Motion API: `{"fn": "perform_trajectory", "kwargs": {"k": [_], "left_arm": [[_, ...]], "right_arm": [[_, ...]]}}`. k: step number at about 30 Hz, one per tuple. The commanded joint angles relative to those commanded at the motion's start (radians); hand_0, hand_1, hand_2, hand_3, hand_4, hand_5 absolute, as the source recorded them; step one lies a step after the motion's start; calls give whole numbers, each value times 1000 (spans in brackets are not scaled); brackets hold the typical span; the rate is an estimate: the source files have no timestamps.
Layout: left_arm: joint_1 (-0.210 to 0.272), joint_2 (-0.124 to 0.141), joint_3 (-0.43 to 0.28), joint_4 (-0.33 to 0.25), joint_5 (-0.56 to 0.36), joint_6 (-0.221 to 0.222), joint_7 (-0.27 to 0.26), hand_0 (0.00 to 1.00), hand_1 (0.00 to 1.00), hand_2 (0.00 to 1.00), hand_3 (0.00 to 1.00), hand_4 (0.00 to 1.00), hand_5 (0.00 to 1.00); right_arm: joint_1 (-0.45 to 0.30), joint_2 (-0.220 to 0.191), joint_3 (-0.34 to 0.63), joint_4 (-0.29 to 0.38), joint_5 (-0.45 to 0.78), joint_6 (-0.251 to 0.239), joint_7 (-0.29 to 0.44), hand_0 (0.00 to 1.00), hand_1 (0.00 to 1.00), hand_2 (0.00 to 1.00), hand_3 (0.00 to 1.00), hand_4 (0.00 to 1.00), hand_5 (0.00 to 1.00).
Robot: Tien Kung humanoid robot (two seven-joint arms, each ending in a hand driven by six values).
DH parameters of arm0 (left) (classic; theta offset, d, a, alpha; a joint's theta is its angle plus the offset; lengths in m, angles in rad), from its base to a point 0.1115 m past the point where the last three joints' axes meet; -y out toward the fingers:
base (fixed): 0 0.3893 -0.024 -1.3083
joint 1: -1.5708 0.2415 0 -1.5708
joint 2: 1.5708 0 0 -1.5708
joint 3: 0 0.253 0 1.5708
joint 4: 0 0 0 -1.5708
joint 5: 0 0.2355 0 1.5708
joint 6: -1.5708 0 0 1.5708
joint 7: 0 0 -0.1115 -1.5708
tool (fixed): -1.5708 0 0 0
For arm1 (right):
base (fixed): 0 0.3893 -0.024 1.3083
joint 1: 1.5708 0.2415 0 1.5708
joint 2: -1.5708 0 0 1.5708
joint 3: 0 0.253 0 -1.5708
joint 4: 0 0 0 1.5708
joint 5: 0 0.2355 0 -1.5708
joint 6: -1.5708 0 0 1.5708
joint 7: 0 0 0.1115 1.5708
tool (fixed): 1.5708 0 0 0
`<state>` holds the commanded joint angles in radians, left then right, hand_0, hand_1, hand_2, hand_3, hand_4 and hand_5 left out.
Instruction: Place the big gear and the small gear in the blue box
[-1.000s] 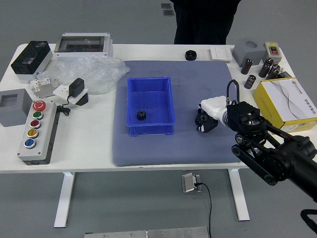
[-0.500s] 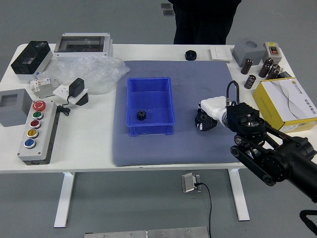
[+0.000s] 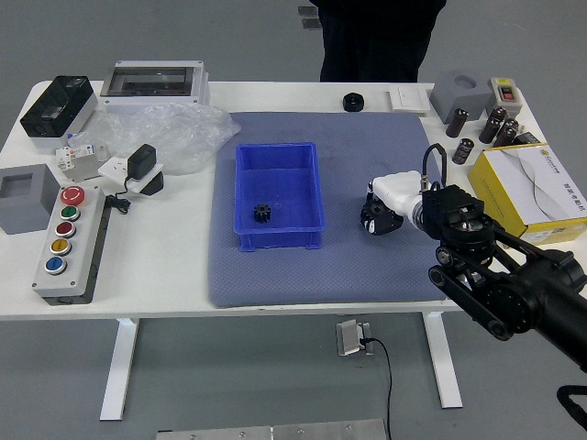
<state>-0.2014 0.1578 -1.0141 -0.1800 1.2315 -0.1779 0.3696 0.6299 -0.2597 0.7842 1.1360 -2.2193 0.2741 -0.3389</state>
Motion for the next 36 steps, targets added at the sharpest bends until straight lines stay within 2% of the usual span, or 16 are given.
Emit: {"fn": "perform_trajectory", "kwargs": {"k": [9,15,20,26,36], "left_arm": [[2,4,-1,0,-4,1,0,825,785,777,759,665,376],[2,9,-3,0,-5,2,1,825,786,777,760,665,375],[2,11,-4,0,-5,2,1,825,786,777,759,665,375],[2,11,-5,0,-2,1,1,825,786,777,759,665,377],[1,14,-9,0,7,0,2,825,786,777,758,665,375]], "right_arm": [[42,-32,33,38,-9,12,-8,583,479,517,601,435,357],[87,-64,49,102,-16,30,-16,582,481,516,600,437,354],[123,-64,48,153,-18,40,-20,581,481,517,598,438,352],[158,-14,28,167,-14,44,-22,583,480,516,597,440,349],[193,103,-4,101,-6,34,-18,583,481,517,596,441,349]]}}
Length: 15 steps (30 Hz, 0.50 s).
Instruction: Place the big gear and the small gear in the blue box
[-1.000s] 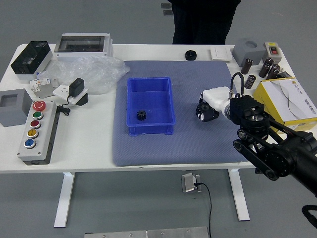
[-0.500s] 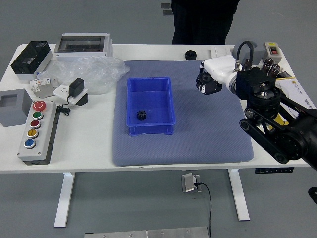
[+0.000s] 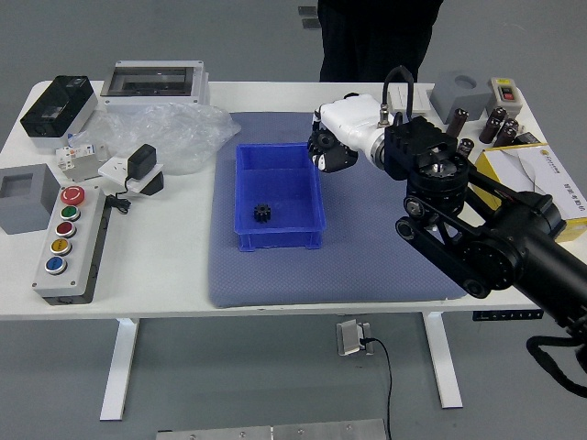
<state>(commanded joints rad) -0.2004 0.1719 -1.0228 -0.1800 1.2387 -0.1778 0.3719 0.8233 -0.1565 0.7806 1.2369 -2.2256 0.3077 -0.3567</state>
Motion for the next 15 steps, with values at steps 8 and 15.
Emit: {"fn": "perform_trajectory", "kwargs": {"k": [8,15], "left_arm": [[-3,0,2,0,1,-2,0,825,786,777,758,665,375],[-2,-2,3,0,3,-3,1,825,786,777,758,665,375]], "right_arm": [[-1,51,-14,-35,5,-6,6,592,511,542,613,485,343],[-8,77,-16,-58,7,-6,8,603,533,558,621,533,352]]}}
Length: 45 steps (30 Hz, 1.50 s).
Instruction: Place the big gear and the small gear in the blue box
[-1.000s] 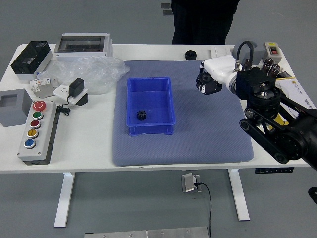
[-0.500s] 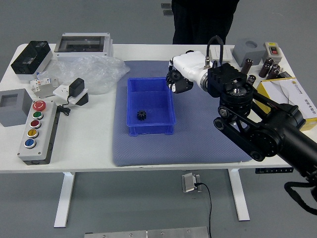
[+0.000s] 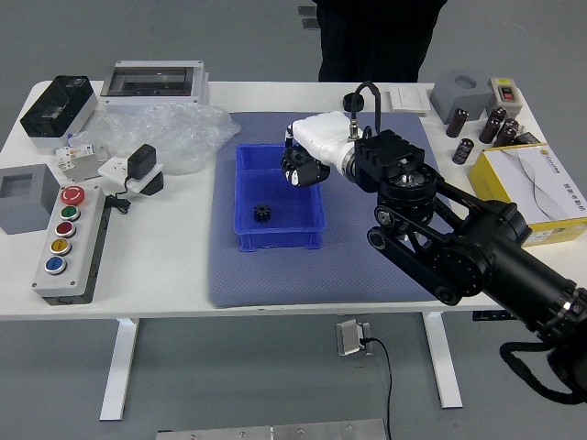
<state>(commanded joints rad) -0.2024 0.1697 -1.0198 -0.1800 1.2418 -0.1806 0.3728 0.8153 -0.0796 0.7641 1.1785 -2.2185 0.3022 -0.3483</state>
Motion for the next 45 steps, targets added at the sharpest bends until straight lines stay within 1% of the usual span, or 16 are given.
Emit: {"fn": "perform_trajectory", "kwargs": {"k": [2,3,8,9,14,15,22,26,31,32,33,37,38,39,44,45], "left_arm": [[0,0,-2,0,3,0,1,825,786,777,758,665,375],[0,0,-2,0,5,-1,1,825,786,777,758,665,376],[1,2,-4,0,10,-2,1,825,786,777,758,665,376],[1,2,-4,0,10,-2,1,825,785,777,758,666,376],[3,3,-6,0,14,-2,2,825,785,777,758,666,376],[3,3,-6,0,14,-2,2,825,785,777,757,665,377],[4,4,-6,0,13,-2,2,825,786,777,757,665,376],[5,4,-6,0,8,-1,2,825,786,777,757,665,376],[5,4,-5,0,0,1,1,825,785,777,757,665,376],[5,4,-5,0,-1,2,0,825,785,777,757,665,376],[5,4,-4,0,-4,2,0,825,786,777,757,665,376],[2,2,-2,0,-11,3,-3,825,786,777,757,665,376],[2,2,-3,0,-11,3,-3,825,786,777,757,665,376],[1,1,-2,0,-13,3,-4,826,786,777,757,665,376],[0,-2,0,0,-18,5,-5,826,786,777,757,665,376],[0,-3,0,0,-19,5,-5,826,784,777,757,664,376]], "right_arm": [[3,10,-1,-9,-2,3,0,603,533,558,621,533,352],[5,14,-1,-12,-3,4,0,613,553,571,630,598,373],[10,31,6,-24,-2,23,0,613,553,571,630,598,373],[9,32,7,-25,-1,26,0,659,624,695,818,769,429],[9,37,12,-30,3,37,0,659,624,695,818,769,429],[10,38,14,-29,3,39,0,680,645,749,884,814,455],[11,37,28,-17,3,50,2,701,666,789,918,836,459],[6,16,53,16,-7,57,-2,701,666,789,918,836,459],[-15,-54,121,96,-12,59,-8,712,681,795,905,835,464],[-22,-69,135,110,-9,55,-9,712,681,795,905,835,464],[-30,-84,153,124,-3,49,-9,780,731,837,921,781,461],[-80,-145,237,178,57,-3,-2,780,731,837,921,781,461],[-93,-154,256,186,73,-18,1,780,731,837,921,781,461],[-107,-163,275,194,90,-34,6,869,809,892,941,649,467],[-191,-190,394,205,210,-134,54,869,809,892,941,649,467],[-207,-193,415,203,235,-152,65,881,826,907,931,592,502]]}}
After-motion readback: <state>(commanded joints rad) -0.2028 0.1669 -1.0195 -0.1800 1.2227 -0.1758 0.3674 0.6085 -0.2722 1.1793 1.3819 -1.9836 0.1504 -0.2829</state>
